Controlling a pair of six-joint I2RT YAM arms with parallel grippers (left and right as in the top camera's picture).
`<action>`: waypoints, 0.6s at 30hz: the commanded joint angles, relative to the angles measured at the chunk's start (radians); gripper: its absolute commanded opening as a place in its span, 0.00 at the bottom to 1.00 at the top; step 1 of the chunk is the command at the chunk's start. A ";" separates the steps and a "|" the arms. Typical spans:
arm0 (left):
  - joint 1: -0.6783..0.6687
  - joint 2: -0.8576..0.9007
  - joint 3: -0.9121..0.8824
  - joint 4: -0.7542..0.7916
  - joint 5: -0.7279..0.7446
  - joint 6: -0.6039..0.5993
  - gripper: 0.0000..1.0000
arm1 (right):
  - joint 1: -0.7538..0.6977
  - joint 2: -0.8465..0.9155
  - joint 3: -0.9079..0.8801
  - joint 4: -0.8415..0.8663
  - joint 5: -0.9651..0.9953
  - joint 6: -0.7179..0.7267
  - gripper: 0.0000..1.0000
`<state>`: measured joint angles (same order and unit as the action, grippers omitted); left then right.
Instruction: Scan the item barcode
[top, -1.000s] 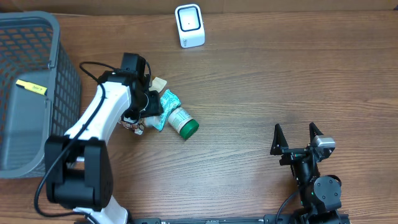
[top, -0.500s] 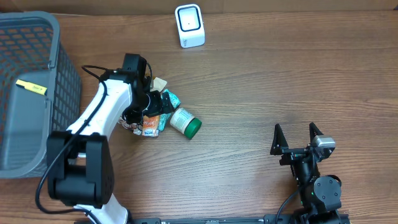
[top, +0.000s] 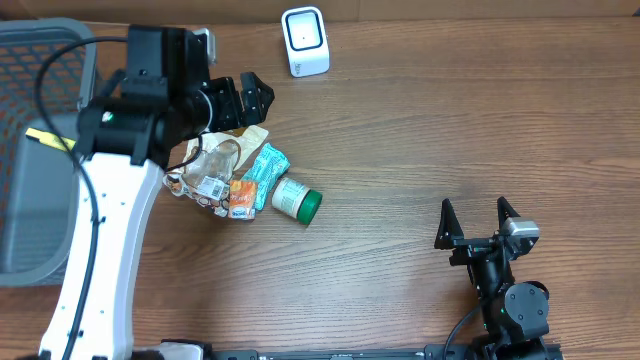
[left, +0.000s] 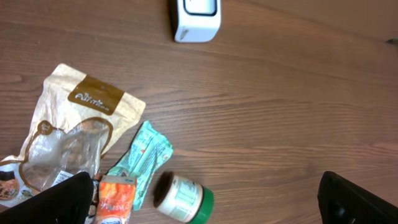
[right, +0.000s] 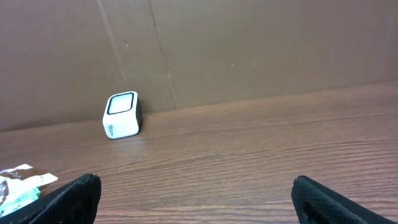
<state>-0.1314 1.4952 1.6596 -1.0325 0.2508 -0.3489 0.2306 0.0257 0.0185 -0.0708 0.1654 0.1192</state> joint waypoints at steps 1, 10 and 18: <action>0.000 -0.019 0.008 -0.007 0.008 0.013 1.00 | 0.000 -0.001 -0.010 0.005 0.014 0.005 1.00; 0.223 -0.025 0.241 -0.057 0.109 0.013 1.00 | 0.000 -0.001 -0.010 0.005 0.014 0.005 1.00; 0.562 -0.024 0.458 -0.081 0.060 -0.037 1.00 | 0.000 -0.001 -0.010 0.005 0.014 0.005 1.00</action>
<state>0.3386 1.4776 2.0903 -1.1038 0.3328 -0.3496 0.2306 0.0257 0.0185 -0.0711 0.1650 0.1192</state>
